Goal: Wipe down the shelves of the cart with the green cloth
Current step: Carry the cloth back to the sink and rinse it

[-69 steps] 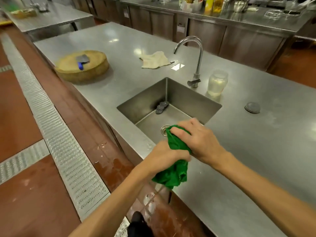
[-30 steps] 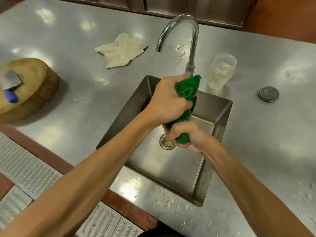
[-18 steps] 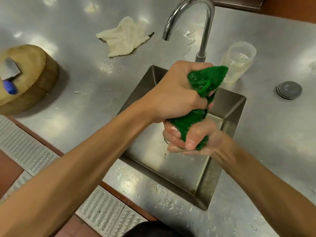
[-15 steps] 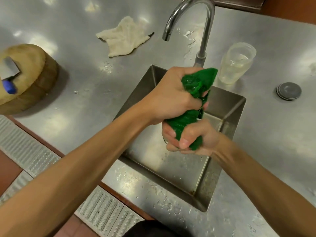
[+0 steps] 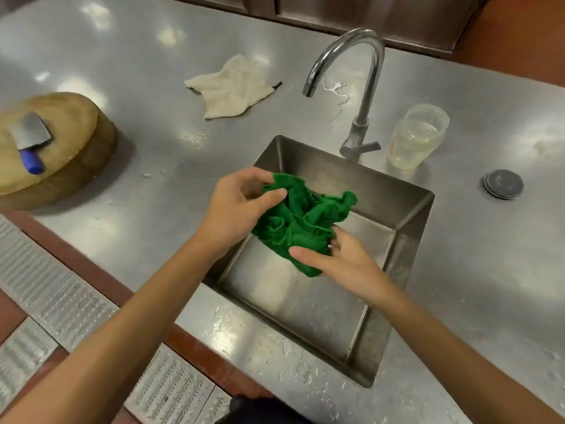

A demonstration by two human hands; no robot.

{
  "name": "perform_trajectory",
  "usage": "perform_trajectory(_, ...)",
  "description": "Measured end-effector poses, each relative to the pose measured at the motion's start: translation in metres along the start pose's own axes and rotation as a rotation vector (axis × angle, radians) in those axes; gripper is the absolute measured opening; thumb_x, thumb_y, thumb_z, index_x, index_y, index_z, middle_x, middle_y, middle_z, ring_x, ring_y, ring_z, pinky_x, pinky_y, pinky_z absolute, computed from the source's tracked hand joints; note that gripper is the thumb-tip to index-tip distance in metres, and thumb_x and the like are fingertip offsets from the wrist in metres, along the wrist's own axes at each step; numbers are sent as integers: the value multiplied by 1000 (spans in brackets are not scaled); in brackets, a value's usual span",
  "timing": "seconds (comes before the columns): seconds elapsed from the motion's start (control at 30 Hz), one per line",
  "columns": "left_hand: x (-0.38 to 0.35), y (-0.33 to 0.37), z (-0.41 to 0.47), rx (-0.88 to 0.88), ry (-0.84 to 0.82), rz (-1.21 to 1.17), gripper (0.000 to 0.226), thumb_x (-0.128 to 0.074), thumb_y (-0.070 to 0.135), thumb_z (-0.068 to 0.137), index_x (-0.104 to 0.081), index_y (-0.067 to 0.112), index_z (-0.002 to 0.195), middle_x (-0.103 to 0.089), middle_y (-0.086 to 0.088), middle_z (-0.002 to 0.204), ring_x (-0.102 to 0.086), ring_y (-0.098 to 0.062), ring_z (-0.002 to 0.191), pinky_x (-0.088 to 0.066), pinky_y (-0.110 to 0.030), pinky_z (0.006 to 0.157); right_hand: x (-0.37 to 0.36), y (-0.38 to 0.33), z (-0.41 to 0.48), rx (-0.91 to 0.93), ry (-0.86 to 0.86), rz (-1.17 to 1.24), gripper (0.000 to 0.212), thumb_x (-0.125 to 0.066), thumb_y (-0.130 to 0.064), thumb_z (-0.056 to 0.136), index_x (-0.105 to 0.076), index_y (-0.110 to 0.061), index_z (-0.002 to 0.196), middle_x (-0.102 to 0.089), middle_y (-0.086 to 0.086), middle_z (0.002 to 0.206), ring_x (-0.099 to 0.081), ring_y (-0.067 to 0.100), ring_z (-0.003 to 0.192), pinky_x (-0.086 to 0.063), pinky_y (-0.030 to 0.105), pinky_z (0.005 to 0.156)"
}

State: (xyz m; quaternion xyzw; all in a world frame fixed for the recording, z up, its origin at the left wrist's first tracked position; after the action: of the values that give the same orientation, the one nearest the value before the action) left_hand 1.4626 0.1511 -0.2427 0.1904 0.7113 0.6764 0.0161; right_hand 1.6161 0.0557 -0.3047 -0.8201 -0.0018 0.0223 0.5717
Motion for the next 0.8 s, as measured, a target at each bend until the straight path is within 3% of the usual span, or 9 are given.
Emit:
perform_trajectory(0.2,52,-36,-25,189,118,-57,23,-71,9,91,-54,15,76,-60,-5,73,-61,-17,67,-51,-24,58,-19,1,-9,20,217,-279,71,-85,-67,48,-55,-36,103,-69,-13,103,-66,-1,94,-57,28,83)
perform_trajectory(0.3,78,-51,-34,309,183,-182,23,-64,11,95,-50,13,76,-60,1,60,-57,-14,56,-46,-23,52,-48,-8,-9,25,198,-283,63,-88,-56,55,-57,-32,104,-70,-14,101,-66,-3,92,-54,18,75)
perform_trajectory(0.43,112,-55,-54,263,95,-203,30,-57,21,100,-47,18,73,-53,6,53,-46,-13,48,-40,-29,55,-101,0,-2,-128,42,319,49,-84,-42,66,-72,-15,105,-72,12,114,-66,29,111,-51,46,100)
perform_trajectory(0.5,128,-56,-66,211,32,-168,27,-53,23,103,-45,17,78,-50,6,52,-45,-11,46,-39,-28,54,-125,7,2,-168,91,302,36,-79,-35,72,-74,-14,101,-74,13,109,-69,29,106,-48,48,103)
perform_trajectory(0.6,156,-57,-79,160,-35,-89,20,-52,25,104,-46,17,86,-55,6,57,-49,-11,51,-43,-32,65,-157,12,3,-132,252,216,26,-78,-27,77,-74,-12,98,-77,8,96,-73,26,94,-53,45,97)
perform_trajectory(0.73,204,-67,-89,144,-50,-5,17,-53,24,103,-51,10,93,-64,1,80,-60,-10,58,-49,-40,81,-191,1,2,-17,355,285,22,-75,-16,79,-72,-12,100,-76,8,98,-72,25,96,-55,38,88)
perform_trajectory(0.8,226,-70,-94,111,-48,8,19,-53,20,102,-52,3,94,-63,-4,87,-65,-8,73,-51,-27,90,-207,-5,4,23,361,328,25,-69,-9,82,-70,-8,106,-75,10,103,-71,26,98,-55,37,86)
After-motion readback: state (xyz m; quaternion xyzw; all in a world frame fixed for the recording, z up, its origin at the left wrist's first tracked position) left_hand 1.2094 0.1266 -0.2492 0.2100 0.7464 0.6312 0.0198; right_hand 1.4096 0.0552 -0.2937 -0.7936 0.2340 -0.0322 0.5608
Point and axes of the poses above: each hand's wrist, its own z-axis towards the middle knuckle, its own x-axis out of the back of the hand, y = z × x, the point moved 5 cm from there along z, towards the middle knuckle
